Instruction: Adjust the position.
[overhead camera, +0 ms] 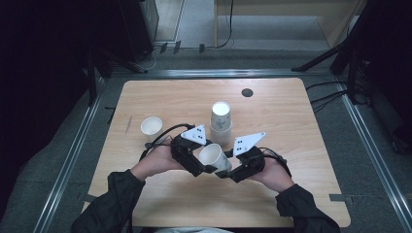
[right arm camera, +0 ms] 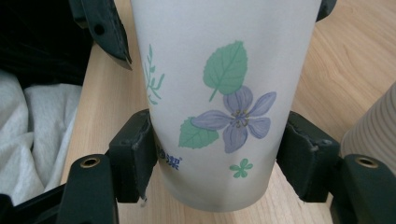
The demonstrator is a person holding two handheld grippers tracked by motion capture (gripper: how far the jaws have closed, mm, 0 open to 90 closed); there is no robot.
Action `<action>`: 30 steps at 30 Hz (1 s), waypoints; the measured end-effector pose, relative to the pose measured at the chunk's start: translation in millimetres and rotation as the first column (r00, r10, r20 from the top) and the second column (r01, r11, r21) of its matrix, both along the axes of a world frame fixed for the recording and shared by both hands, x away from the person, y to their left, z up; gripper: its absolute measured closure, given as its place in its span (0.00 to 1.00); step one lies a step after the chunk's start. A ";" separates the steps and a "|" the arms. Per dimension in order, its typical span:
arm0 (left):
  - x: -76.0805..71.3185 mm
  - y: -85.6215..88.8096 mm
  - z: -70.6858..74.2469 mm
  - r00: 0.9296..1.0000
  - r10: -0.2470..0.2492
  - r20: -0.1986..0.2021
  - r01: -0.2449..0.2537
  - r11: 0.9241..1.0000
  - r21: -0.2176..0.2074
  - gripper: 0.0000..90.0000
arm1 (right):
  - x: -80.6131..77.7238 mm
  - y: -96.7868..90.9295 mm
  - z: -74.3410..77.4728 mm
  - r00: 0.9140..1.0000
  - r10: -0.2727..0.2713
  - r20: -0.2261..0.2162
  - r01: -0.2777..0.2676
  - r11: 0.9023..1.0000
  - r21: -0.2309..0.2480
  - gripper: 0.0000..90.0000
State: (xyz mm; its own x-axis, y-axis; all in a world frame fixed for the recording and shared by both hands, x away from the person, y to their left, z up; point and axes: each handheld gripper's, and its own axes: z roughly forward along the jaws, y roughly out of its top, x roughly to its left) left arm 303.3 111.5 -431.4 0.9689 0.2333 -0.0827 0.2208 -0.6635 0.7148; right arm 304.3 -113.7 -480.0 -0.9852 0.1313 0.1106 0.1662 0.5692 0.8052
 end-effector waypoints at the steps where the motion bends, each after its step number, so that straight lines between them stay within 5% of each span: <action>1: 0.0 0.0 0.0 1.000 0.000 0.000 0.000 1.000 0.000 0.14 | 0.5 0.1 1.0 1.000 0.003 0.004 -0.003 1.000 0.008 0.37; 4: -2.1 6.2 1.5 1.000 0.026 0.002 -0.026 0.998 -0.058 0.14 | 1.0 1.1 4.2 1.000 0.009 -0.001 -0.009 1.000 0.027 0.37; 17: -13.3 18.6 -0.5 0.997 0.079 -0.003 -0.079 0.982 -0.170 0.15 | 4.0 17.8 10.8 0.996 0.091 -0.008 -0.090 0.993 0.074 0.37; 30: -18.4 28.3 -3.8 0.992 0.125 -0.026 -0.128 0.966 -0.225 0.25 | 6.6 28.7 13.9 0.992 0.126 -0.024 -0.123 0.988 0.088 0.38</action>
